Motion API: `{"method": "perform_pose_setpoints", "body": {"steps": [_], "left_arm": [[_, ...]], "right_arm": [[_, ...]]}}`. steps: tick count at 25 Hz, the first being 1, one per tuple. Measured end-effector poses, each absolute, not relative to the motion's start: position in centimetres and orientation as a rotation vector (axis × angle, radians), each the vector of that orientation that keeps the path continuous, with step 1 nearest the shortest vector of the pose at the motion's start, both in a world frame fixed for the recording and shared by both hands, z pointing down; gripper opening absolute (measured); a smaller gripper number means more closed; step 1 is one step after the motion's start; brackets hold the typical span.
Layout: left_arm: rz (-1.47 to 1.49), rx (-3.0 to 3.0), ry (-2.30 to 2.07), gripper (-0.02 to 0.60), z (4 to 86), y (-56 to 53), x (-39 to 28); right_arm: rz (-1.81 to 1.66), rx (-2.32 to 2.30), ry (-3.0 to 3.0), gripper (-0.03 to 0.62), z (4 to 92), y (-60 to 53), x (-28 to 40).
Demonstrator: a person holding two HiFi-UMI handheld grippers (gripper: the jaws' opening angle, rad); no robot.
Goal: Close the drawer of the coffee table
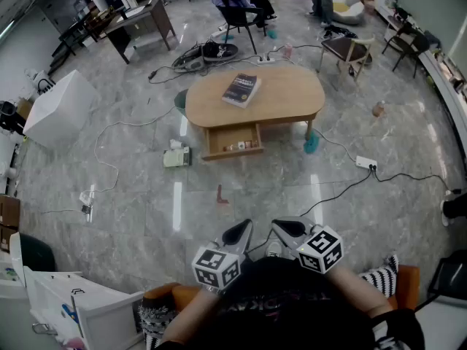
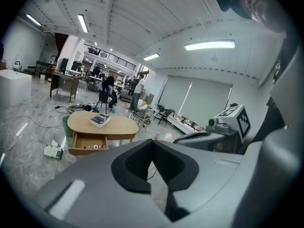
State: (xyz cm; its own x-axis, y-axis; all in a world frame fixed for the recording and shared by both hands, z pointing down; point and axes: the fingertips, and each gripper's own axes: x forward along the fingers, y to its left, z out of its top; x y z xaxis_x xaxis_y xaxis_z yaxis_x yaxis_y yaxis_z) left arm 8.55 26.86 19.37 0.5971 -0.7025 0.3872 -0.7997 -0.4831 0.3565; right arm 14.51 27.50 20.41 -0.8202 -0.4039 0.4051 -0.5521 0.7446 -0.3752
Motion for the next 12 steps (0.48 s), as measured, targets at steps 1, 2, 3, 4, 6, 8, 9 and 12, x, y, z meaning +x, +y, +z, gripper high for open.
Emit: {"method": "perform_pose_setpoints", "body": {"steps": [1, 2, 3, 4, 6, 8, 9, 12], "left_arm": [[0.256, 2.324, -1.19, -0.002, 19.28, 26.83, 8.58], [0.256, 2.326, -1.19, -0.002, 19.21, 26.81, 8.6], [0.257, 2.327, -1.189, -0.002, 19.15, 26.79, 8.61], [0.257, 2.328, -1.189, -0.002, 19.13, 26.79, 8.62], [0.258, 2.33, -1.187, -0.002, 19.12, 26.78, 8.68], [0.26, 2.333, -1.183, -0.002, 19.16, 26.77, 8.83], [0.26, 2.334, -1.18, -0.002, 19.23, 26.76, 8.91], [0.259, 2.334, -1.175, -0.002, 19.41, 26.68, 9.0]], "right_arm": [[0.705, 0.744, -2.648, 0.0, 20.36, 27.48, 14.51], [0.704, 0.743, -2.648, 0.0, 20.31, 27.47, 14.5], [0.703, 0.743, -2.648, 0.0, 20.29, 27.47, 14.49], [0.702, 0.743, -2.648, 0.0, 20.29, 27.48, 14.48], [0.701, 0.743, -2.649, 0.0, 20.31, 27.5, 14.47], [0.701, 0.744, -2.649, 0.0, 20.34, 27.5, 14.55], [0.701, 0.745, -2.648, 0.001, 20.39, 27.5, 14.6], [0.696, 0.746, -2.652, 0.0, 20.43, 27.41, 14.62]]}}
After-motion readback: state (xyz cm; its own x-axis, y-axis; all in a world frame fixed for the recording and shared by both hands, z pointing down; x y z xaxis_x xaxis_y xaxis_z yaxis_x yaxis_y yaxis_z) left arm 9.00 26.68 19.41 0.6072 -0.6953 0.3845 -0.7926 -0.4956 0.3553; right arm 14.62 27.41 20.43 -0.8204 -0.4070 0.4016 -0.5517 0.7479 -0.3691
